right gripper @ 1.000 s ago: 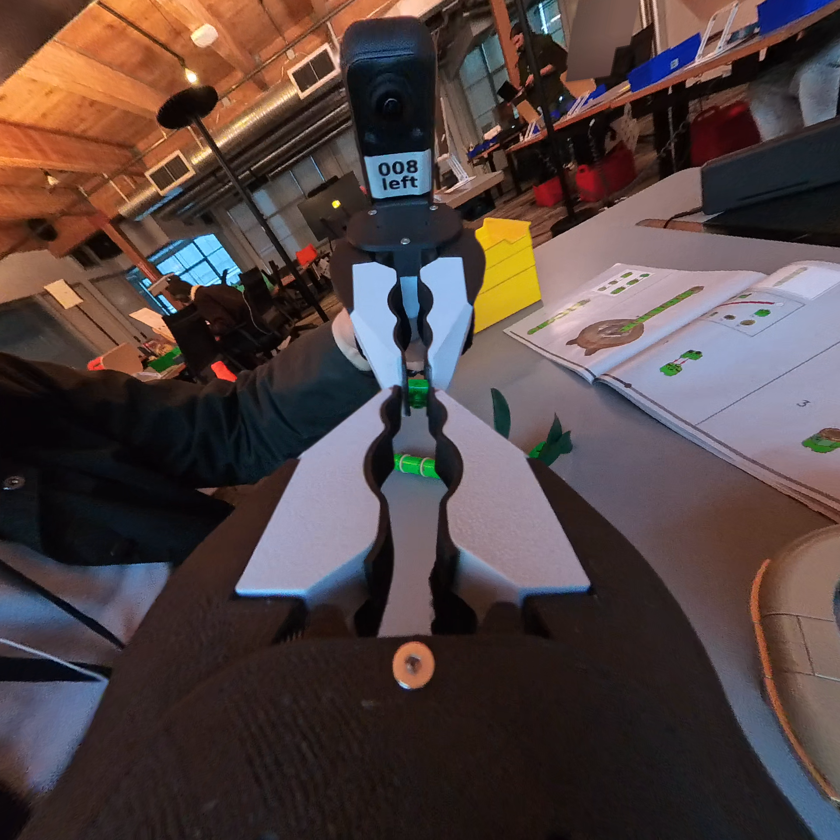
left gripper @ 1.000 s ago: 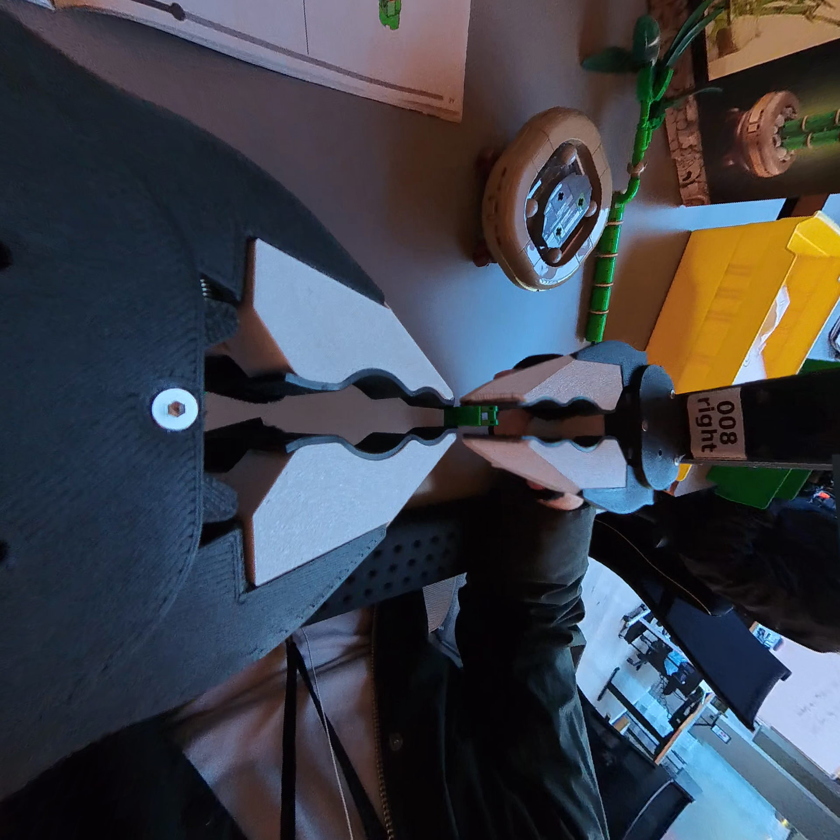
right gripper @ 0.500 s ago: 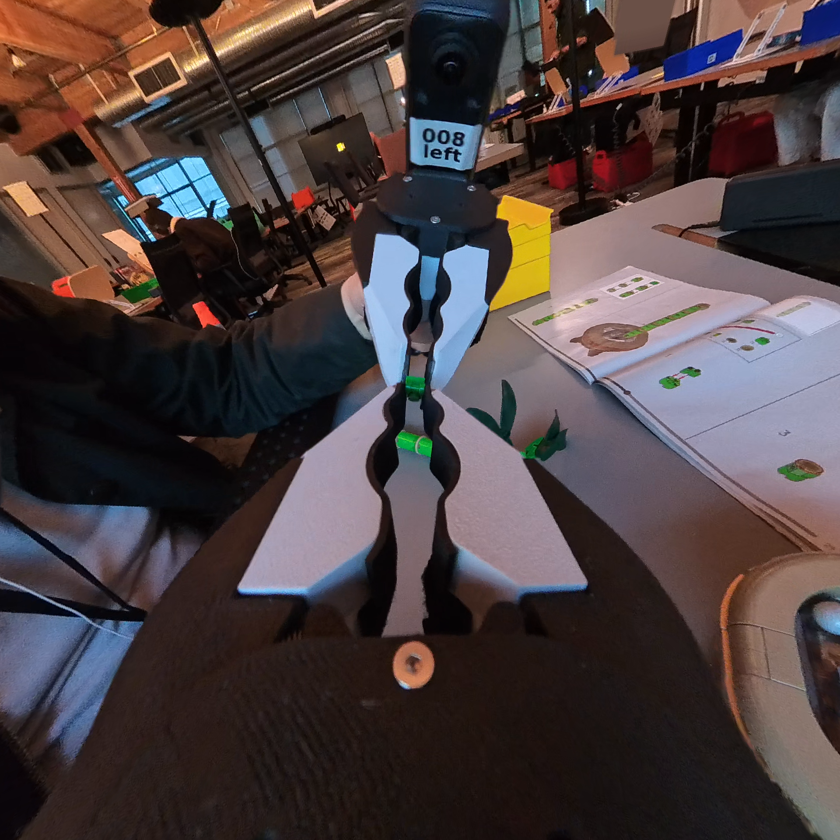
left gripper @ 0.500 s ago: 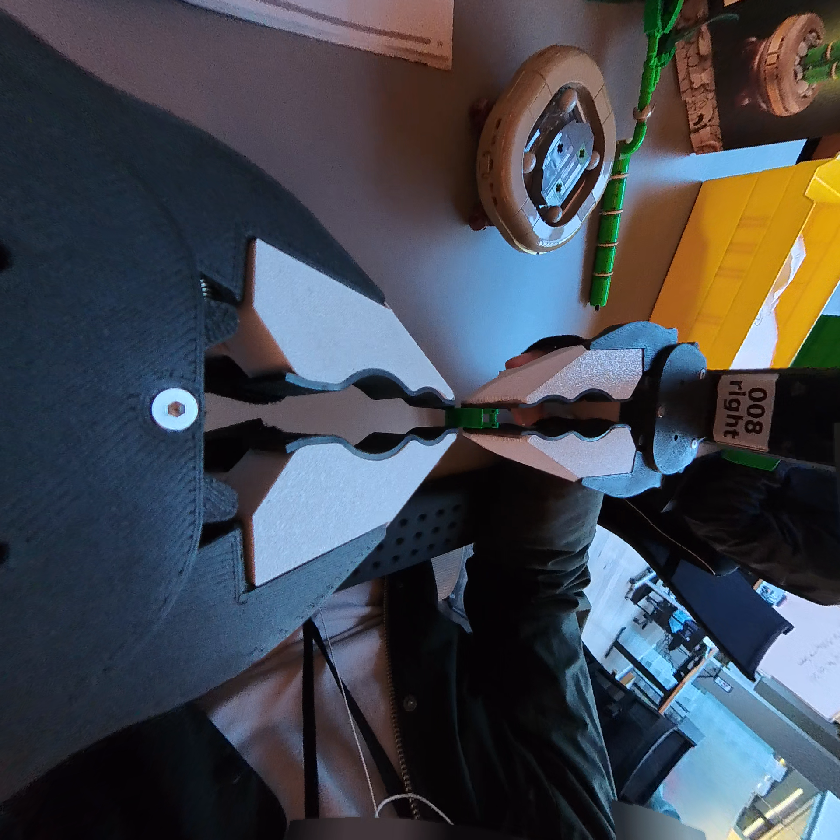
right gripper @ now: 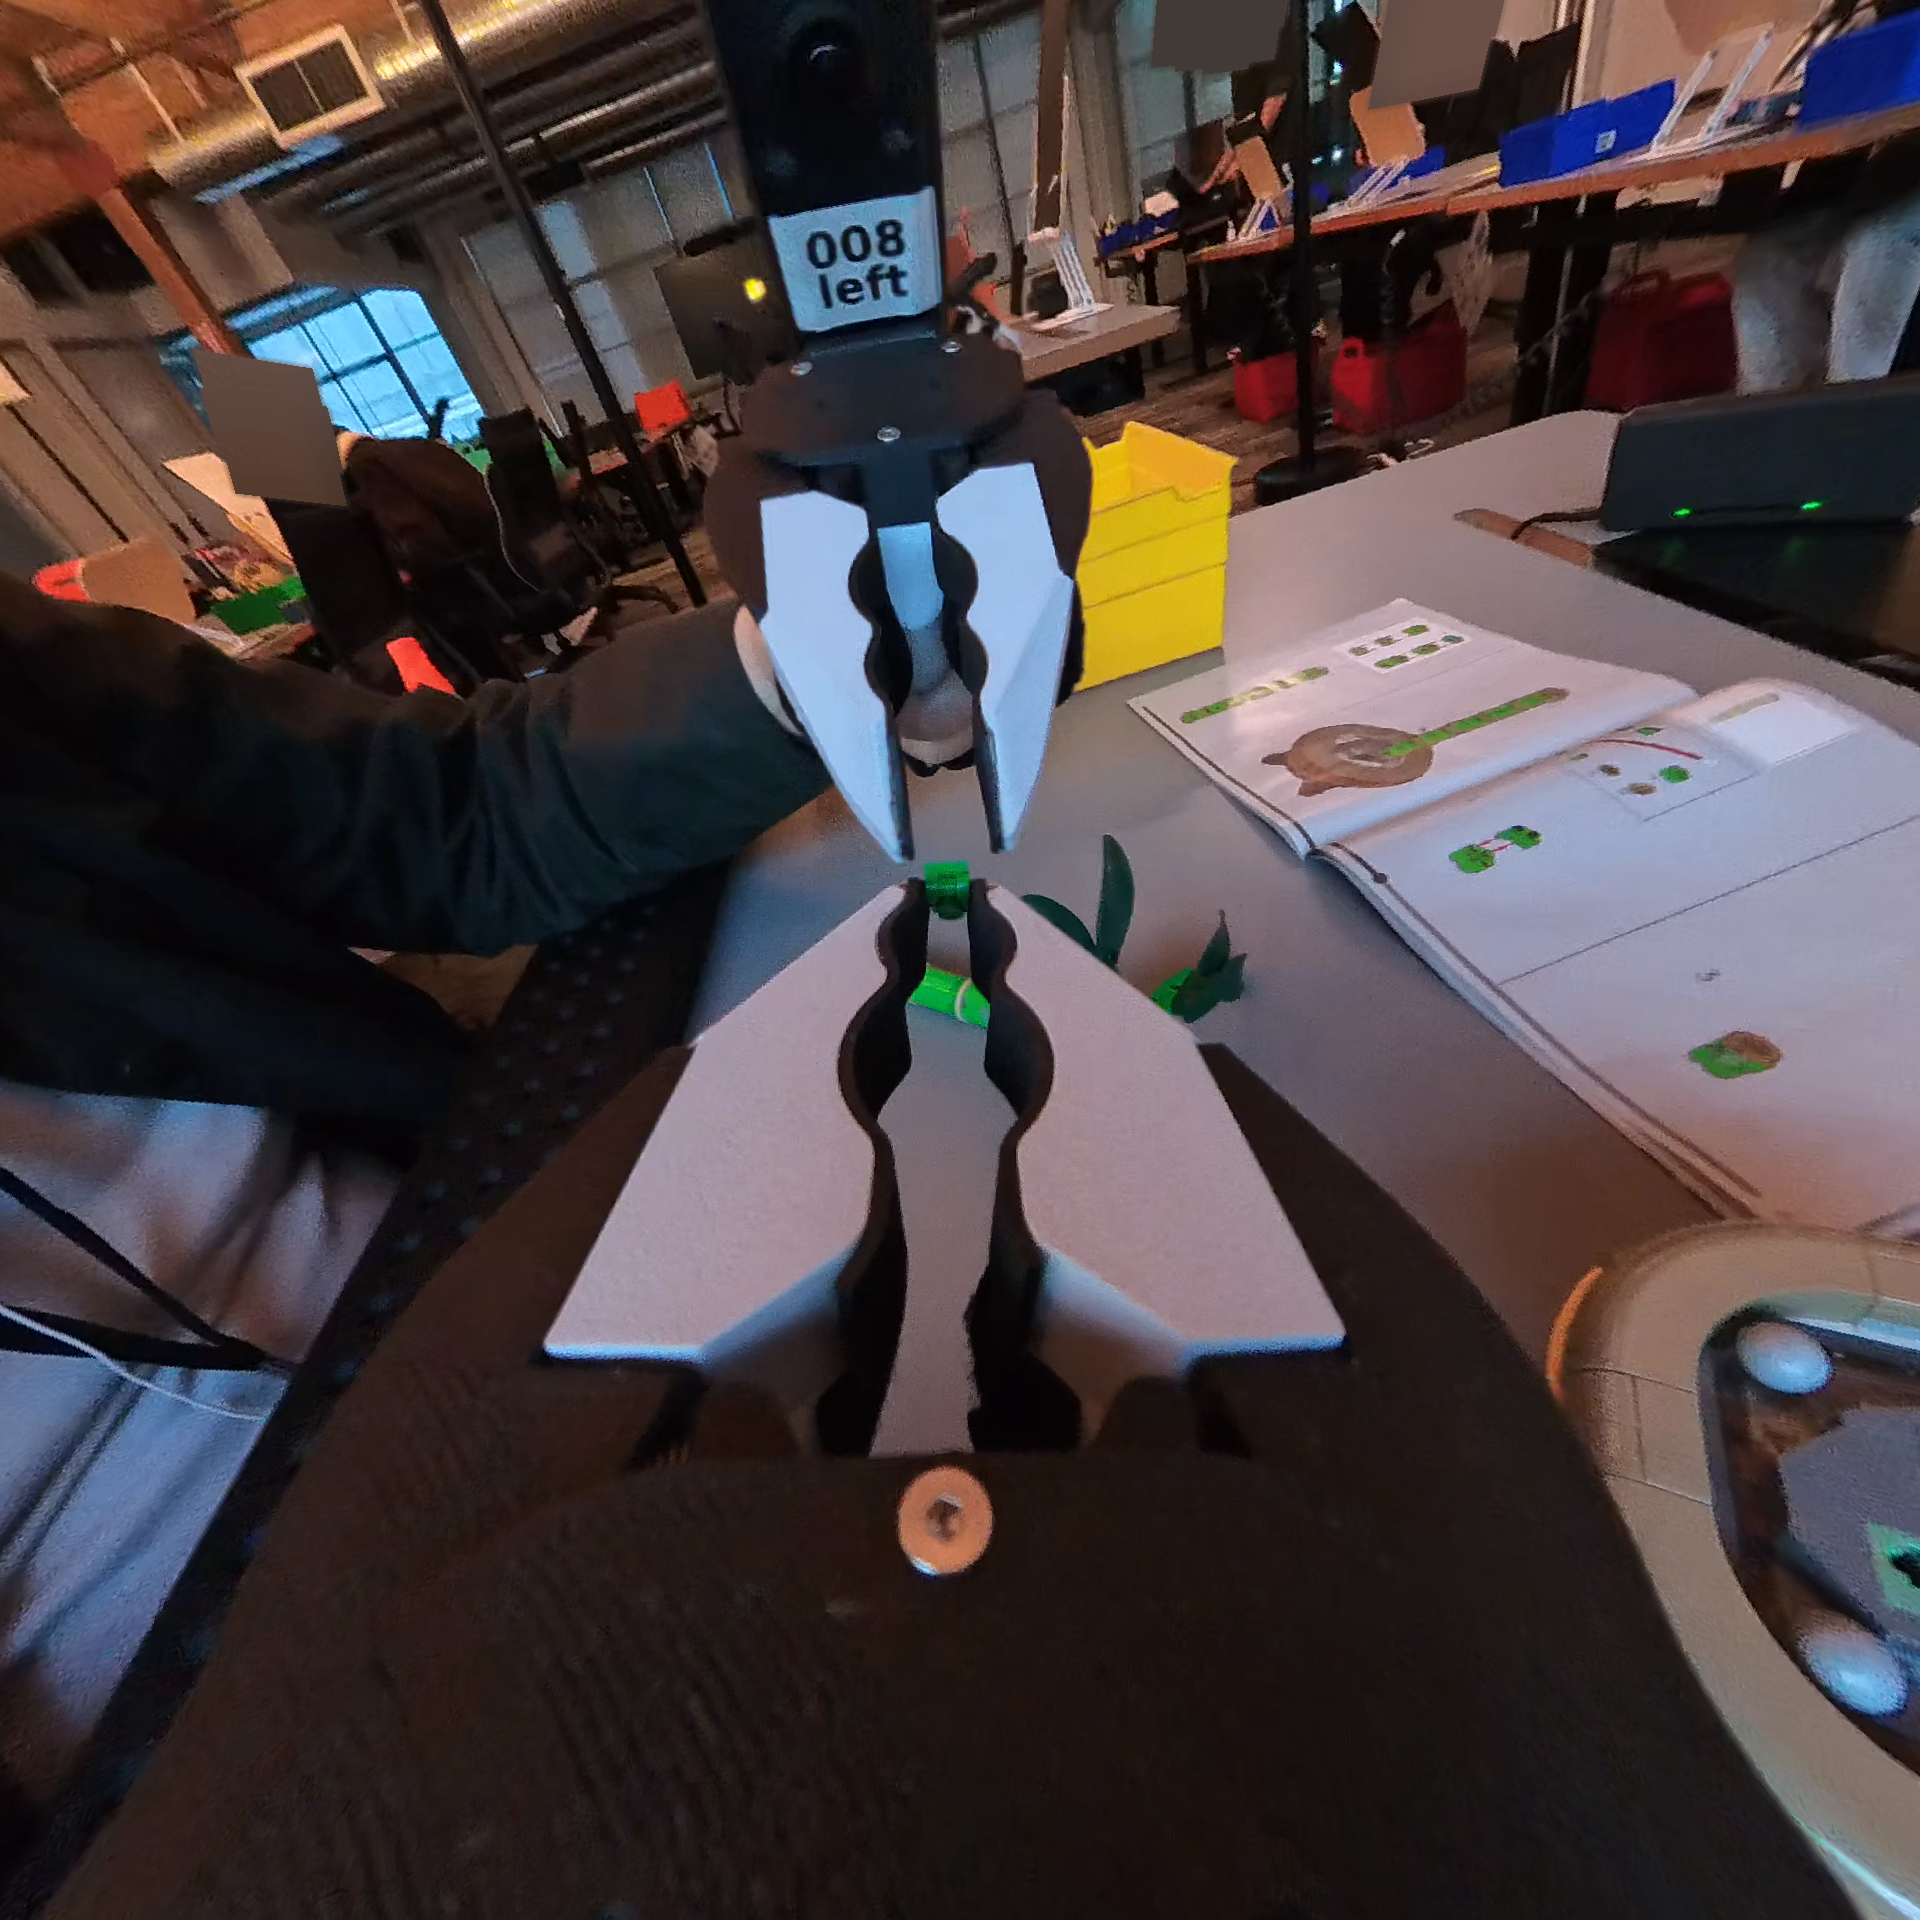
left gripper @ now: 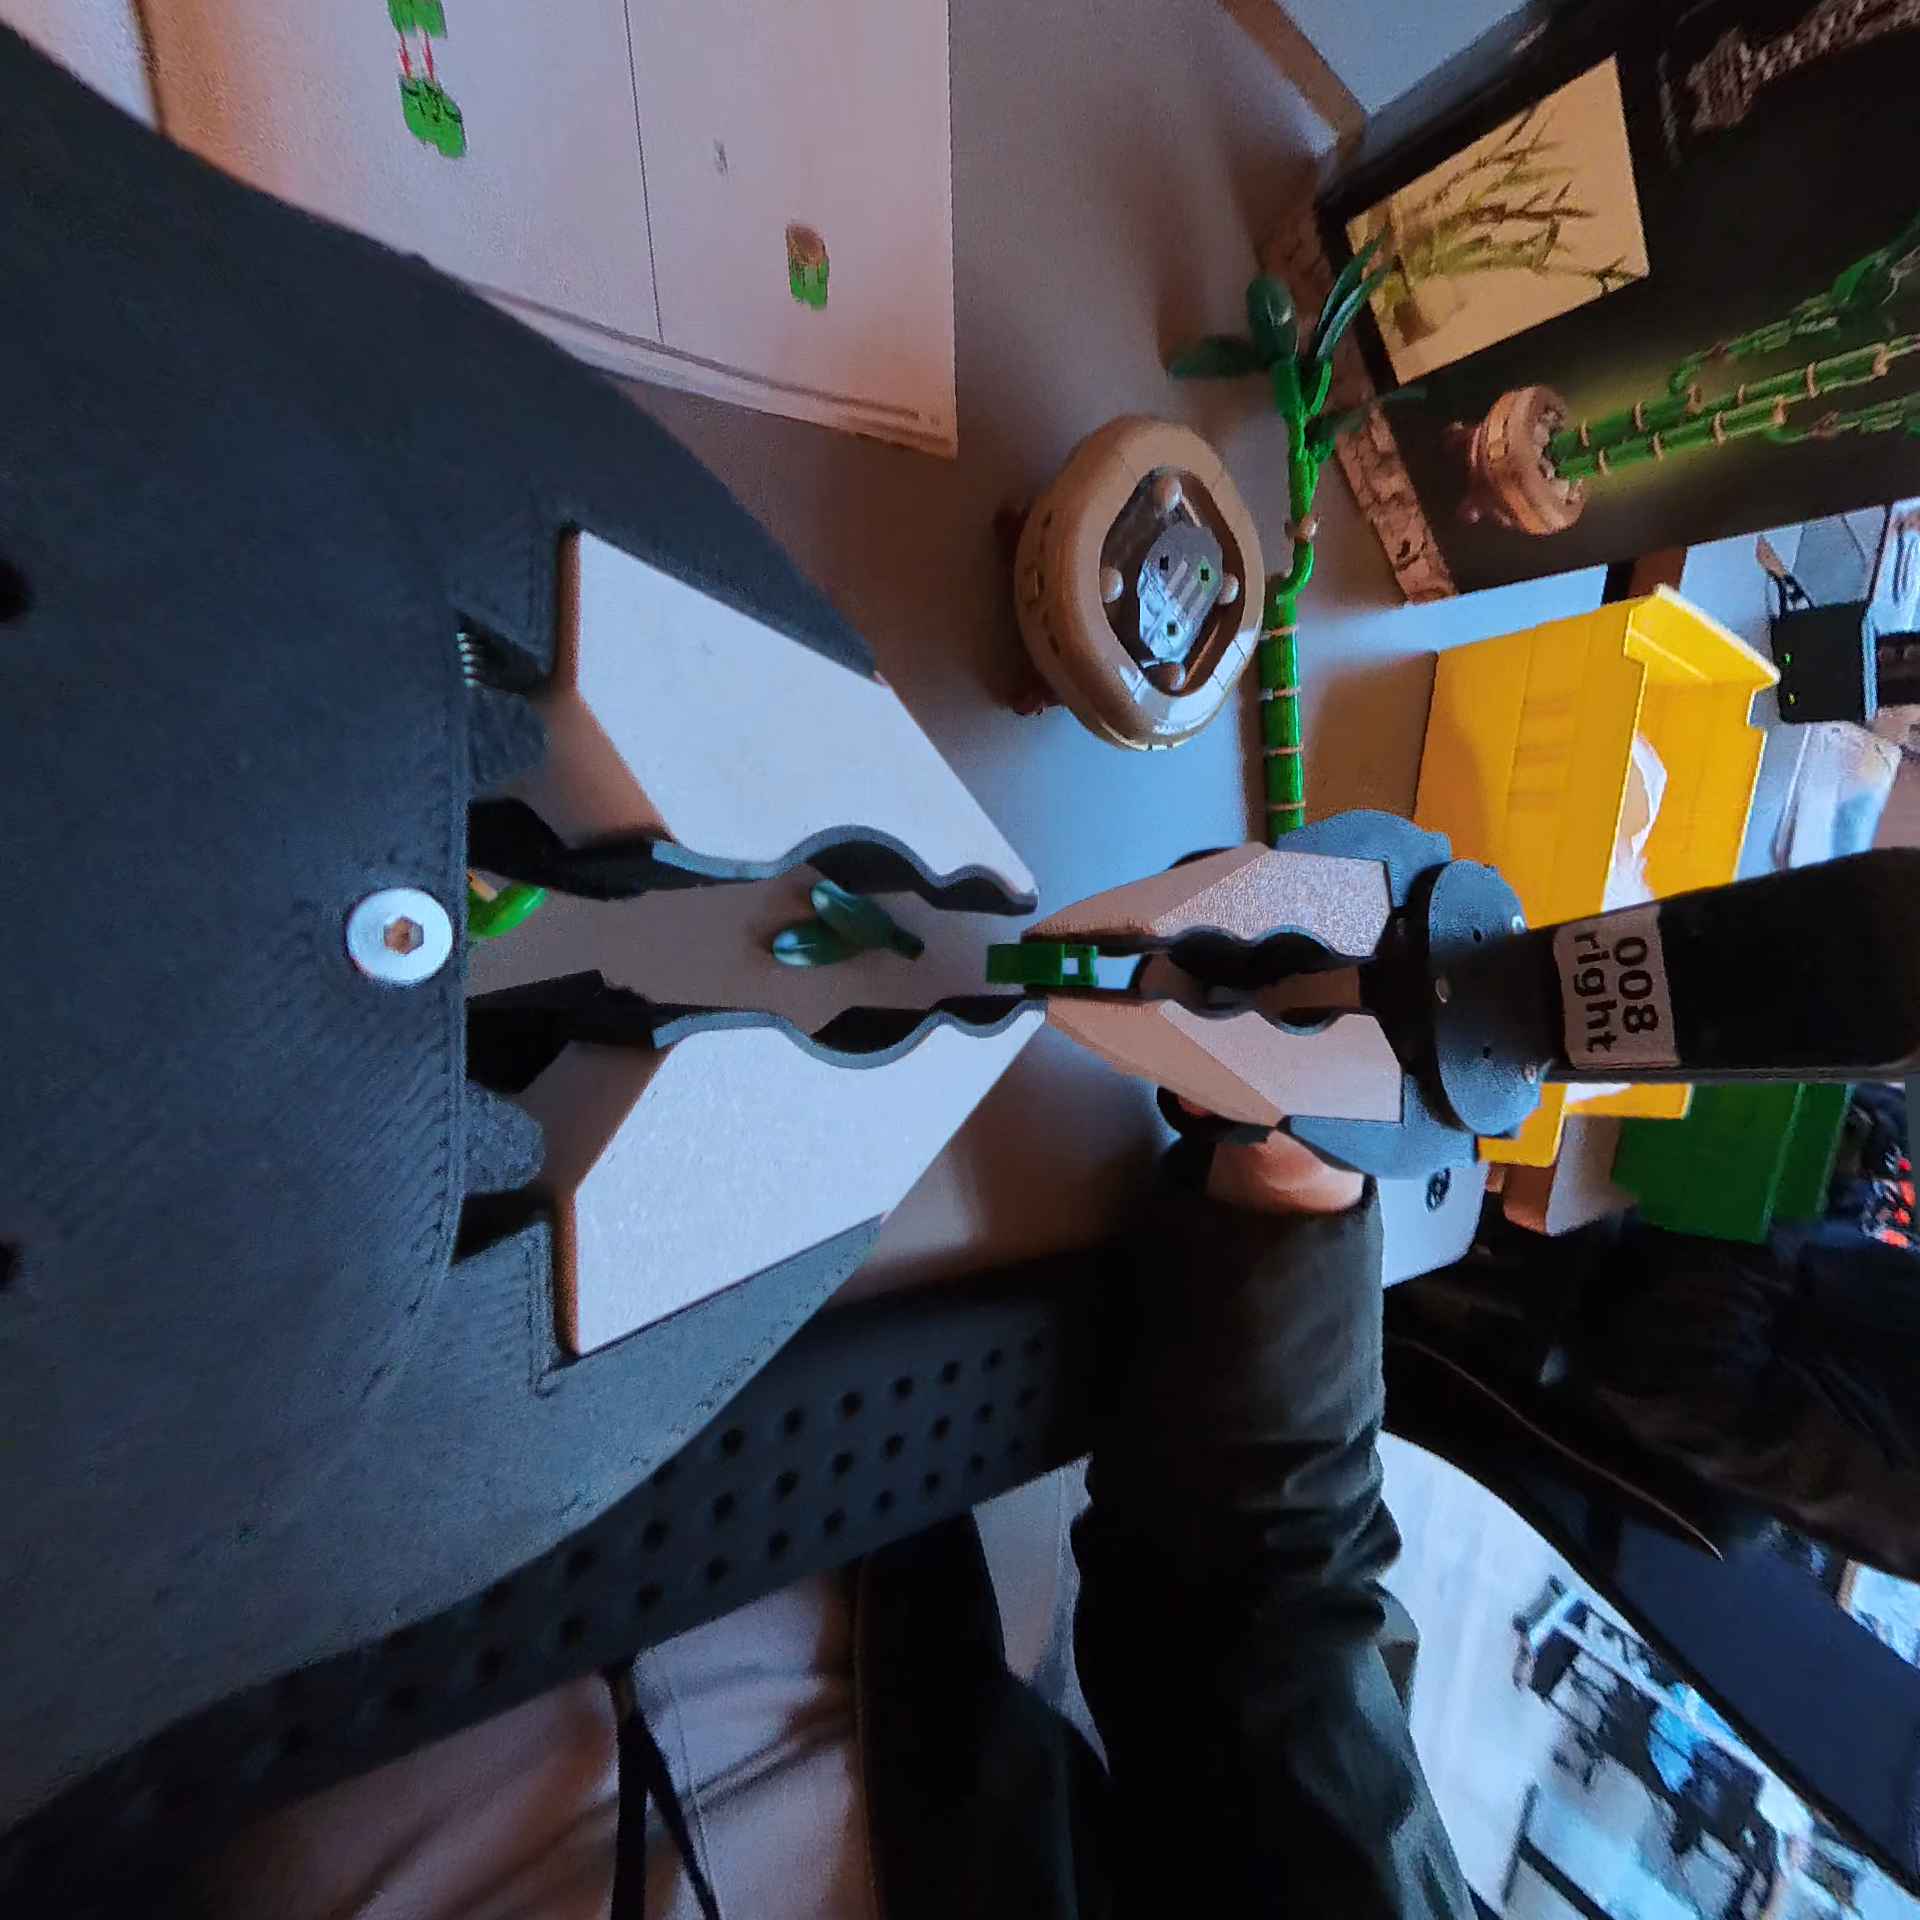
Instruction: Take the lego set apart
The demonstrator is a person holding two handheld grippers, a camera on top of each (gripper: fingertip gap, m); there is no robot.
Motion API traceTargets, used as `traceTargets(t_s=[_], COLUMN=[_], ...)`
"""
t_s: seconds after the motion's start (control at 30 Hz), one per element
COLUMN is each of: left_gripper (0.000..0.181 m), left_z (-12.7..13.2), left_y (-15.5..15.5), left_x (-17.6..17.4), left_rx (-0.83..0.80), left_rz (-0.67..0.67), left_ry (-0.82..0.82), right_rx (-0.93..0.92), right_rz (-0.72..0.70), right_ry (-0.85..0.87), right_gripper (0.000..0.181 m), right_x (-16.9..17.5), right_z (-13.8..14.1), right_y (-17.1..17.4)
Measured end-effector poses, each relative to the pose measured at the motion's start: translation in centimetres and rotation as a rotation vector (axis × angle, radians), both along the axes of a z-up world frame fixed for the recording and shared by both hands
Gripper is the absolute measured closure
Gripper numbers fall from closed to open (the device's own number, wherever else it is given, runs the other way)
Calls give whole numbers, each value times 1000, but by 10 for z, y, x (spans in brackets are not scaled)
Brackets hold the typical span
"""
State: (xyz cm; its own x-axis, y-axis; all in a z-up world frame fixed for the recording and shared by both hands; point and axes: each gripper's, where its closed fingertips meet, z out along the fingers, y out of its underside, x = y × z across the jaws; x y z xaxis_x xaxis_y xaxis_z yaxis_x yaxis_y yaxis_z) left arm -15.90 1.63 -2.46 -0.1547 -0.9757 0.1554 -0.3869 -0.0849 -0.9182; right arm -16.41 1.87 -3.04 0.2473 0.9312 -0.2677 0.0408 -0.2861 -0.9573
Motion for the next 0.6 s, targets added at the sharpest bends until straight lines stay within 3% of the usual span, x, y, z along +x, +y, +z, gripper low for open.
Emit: traceTargets(t_s=[0.23,0.6], left_gripper=[163,174], left_z=[-3,-13], left_y=[-7,-15], left_x=[-1,-1], left_rx=[64,133], left_rz=[-44,-83], left_ry=[1,28], right_rx=[104,174], right_rz=[-13,16], right_ry=[-96,-143], right_gripper=[175,175], right_x=[-3,-9], right_z=[-6,-11], right_y=[-2,-10])
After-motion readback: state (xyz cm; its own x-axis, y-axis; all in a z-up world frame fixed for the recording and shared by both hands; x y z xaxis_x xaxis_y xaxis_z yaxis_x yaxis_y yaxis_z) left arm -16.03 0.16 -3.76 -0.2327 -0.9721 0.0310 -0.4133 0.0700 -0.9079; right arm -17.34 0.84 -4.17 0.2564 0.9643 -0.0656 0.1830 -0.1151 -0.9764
